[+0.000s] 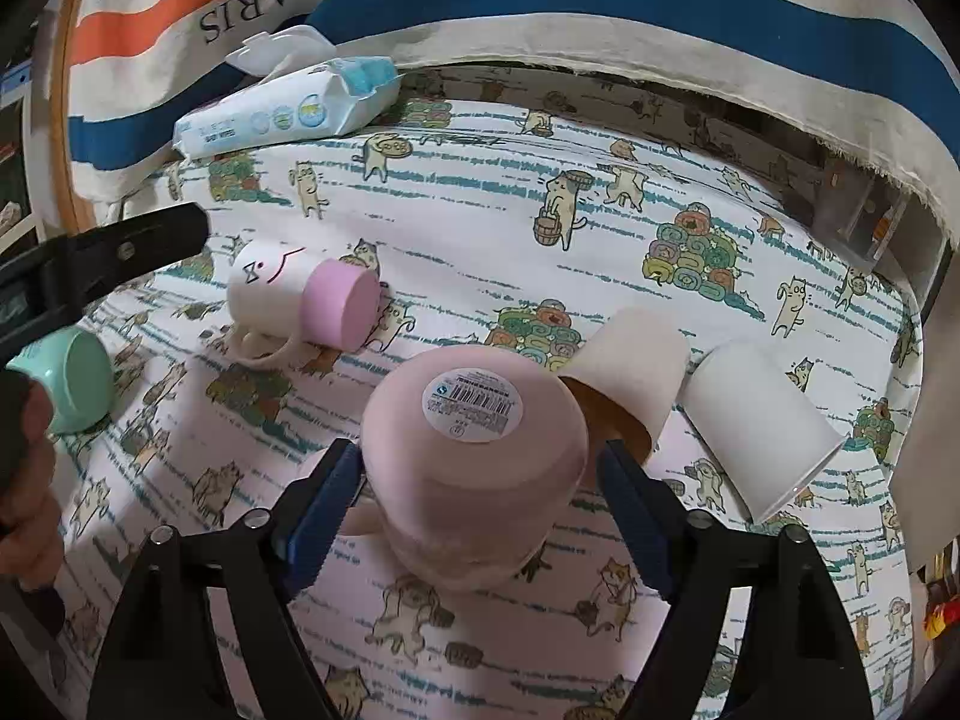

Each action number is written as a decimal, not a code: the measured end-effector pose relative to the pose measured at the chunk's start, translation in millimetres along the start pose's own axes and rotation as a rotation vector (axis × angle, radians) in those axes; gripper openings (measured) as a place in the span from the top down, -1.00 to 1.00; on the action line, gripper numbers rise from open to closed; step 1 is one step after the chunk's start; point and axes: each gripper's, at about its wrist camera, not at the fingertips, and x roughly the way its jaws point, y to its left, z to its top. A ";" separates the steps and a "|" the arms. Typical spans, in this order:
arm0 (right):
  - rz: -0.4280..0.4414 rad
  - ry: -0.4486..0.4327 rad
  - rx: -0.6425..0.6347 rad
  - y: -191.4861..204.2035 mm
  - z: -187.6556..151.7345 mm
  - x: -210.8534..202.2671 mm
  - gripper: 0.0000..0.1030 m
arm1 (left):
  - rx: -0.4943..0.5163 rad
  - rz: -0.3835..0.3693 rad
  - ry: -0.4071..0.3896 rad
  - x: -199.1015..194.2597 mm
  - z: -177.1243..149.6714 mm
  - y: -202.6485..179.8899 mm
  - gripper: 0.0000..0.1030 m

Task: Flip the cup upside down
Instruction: 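Rotate the pink mug opening-down with the right tool and lower it onto the cloth, then open the right tool and pull it back from the mug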

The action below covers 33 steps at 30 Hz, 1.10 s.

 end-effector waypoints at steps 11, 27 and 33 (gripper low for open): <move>-0.009 -0.184 0.116 -32.4 -7.3 -34.1 -0.75 | 0.041 -0.042 -0.084 -14.0 -1.1 -9.1 -0.98; -0.060 -0.380 0.195 -64.4 -23.0 -51.1 -0.99 | 0.194 -0.100 -0.330 -56.8 -36.8 -27.4 -0.98; -0.125 -0.387 0.159 -60.6 -28.3 -42.0 -0.99 | 0.169 -0.076 -0.324 -44.7 -48.3 -25.9 -0.98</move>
